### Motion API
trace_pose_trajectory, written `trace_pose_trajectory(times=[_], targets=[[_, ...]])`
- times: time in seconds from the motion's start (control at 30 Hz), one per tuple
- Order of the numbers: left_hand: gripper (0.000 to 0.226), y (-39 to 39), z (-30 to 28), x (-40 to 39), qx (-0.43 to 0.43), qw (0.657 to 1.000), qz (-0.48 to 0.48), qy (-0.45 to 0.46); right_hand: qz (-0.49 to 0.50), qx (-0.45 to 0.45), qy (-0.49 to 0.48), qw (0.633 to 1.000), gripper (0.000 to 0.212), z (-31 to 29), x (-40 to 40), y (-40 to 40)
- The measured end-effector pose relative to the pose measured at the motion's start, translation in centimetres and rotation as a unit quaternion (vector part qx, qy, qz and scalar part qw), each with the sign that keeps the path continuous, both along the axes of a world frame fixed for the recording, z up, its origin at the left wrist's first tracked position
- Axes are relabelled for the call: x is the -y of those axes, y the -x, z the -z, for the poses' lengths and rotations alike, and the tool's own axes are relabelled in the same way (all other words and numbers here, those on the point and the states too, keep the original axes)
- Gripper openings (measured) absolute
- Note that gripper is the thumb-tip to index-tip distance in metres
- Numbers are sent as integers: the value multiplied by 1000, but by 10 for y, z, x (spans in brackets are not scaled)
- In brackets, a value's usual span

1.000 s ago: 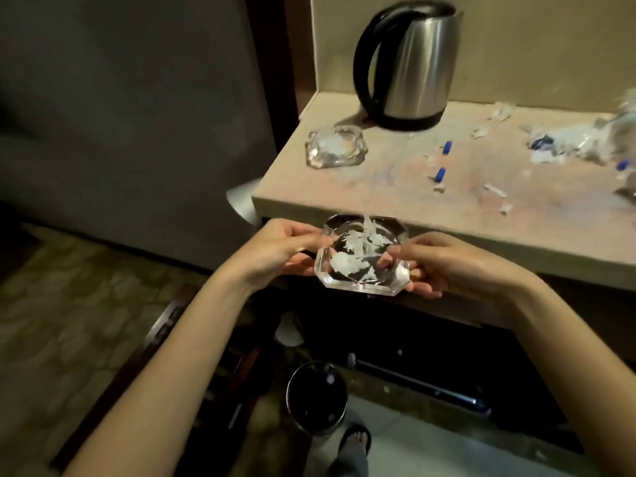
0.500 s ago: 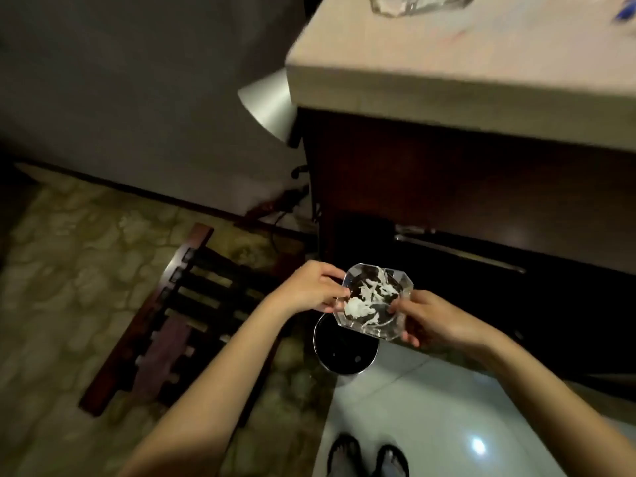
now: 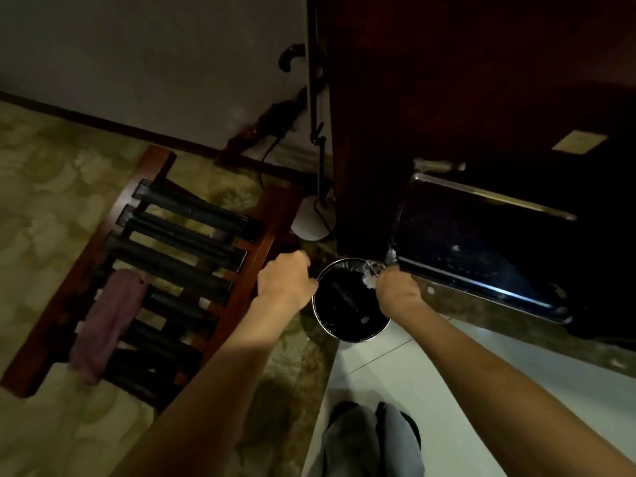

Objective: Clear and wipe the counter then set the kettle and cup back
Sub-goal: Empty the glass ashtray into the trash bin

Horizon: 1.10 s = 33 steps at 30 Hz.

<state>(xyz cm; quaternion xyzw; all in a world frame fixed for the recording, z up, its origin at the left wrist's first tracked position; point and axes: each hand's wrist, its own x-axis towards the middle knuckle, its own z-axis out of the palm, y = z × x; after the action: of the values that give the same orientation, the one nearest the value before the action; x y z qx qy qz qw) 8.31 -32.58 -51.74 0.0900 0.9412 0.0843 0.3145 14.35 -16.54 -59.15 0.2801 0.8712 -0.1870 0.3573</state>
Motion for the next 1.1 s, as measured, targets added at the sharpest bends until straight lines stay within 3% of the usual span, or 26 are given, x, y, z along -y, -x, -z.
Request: trace_pose_trajectory(times=[0.2,0.4,0.53,0.63,0.73,0.83,0.93,1.1], targets=[[35,-4,8,0,-74,988,87,102,-95,-45,-83,991,45,26,0,11],[37,-7,3,-3,-93,982,109,119,-201,-78,-116,970,36,20,-6,6],[38,-8,-5,-9,-80,985,105,110,-204,-91,-108,969,37,8,-11,4],[37,-5,-17,-9,-47,994,75,71,-135,-96,-50,985,40,-12,-23,-2],[36,2,-33,-5,40,999,-17,-9,-83,-121,71,987,22,-44,-39,-14],[32,8,-67,-7,104,983,-107,-106,24,-163,206,965,31,-99,-53,-24],[39,12,-116,-15,124,970,-126,-165,77,-182,313,929,34,-167,-60,-28],[24,16,-233,-26,207,919,-151,-300,92,-211,369,900,33,-287,-70,-25]])
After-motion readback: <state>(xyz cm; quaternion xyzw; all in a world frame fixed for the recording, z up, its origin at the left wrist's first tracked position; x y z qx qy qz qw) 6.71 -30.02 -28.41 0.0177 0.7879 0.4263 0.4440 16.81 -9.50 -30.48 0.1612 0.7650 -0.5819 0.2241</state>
